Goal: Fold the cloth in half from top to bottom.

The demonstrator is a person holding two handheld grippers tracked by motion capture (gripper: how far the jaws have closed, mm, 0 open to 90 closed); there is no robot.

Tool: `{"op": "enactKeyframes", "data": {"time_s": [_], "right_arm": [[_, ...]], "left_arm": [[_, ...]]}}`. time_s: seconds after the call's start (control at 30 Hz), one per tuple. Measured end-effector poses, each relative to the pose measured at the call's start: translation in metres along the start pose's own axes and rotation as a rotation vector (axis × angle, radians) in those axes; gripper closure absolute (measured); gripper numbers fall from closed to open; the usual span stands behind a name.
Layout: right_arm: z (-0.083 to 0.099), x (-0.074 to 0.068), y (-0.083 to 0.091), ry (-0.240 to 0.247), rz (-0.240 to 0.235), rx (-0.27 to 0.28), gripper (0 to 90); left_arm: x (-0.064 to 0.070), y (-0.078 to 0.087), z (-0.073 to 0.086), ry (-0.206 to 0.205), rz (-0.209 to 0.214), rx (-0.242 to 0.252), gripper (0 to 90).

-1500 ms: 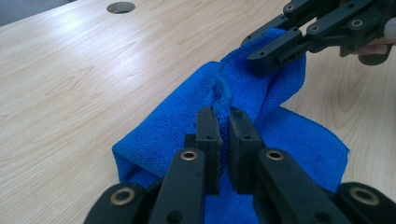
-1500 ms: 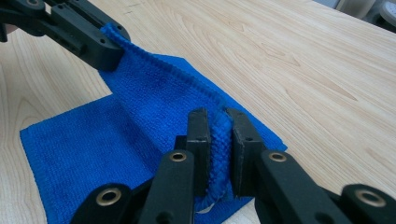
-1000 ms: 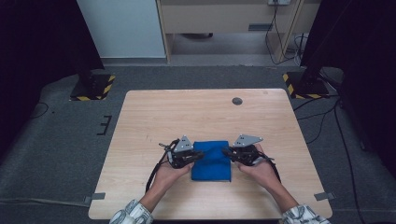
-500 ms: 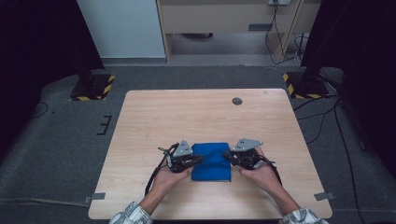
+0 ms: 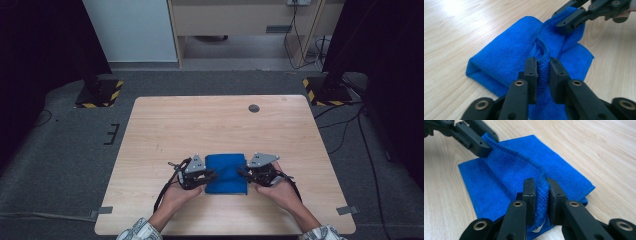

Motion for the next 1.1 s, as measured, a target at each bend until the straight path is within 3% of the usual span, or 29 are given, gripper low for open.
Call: {"op": "enactKeyframes", "data": {"time_s": [0.37,0.73,1.1], "right_arm": [[0.007,-0.008,0.004,-0.022,-0.023,-0.016,63.4],[0.007,-0.021,0.012,-0.023,-0.051,-0.013,56.8],[-0.007,-0.019,0.015,-0.055,-0.057,0.037,51.2]], "left_arm": [[0.005,0.005,0.008,-0.011,-0.002,-0.004,66.0],[0.005,0.008,0.012,-0.029,0.006,-0.017,69.6],[0.004,0.009,0.013,-0.025,0.004,-0.018,72.6]]}}
Point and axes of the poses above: each handheld gripper's, and its own axes: y roughly backward along the jaws, z roughly out of its underside, x roughly to its right, the point moved 9 cm from there along -y, roughly forward along the jaws, and after that the axes turned 4 degrees about -y, right-handed, at the moved point
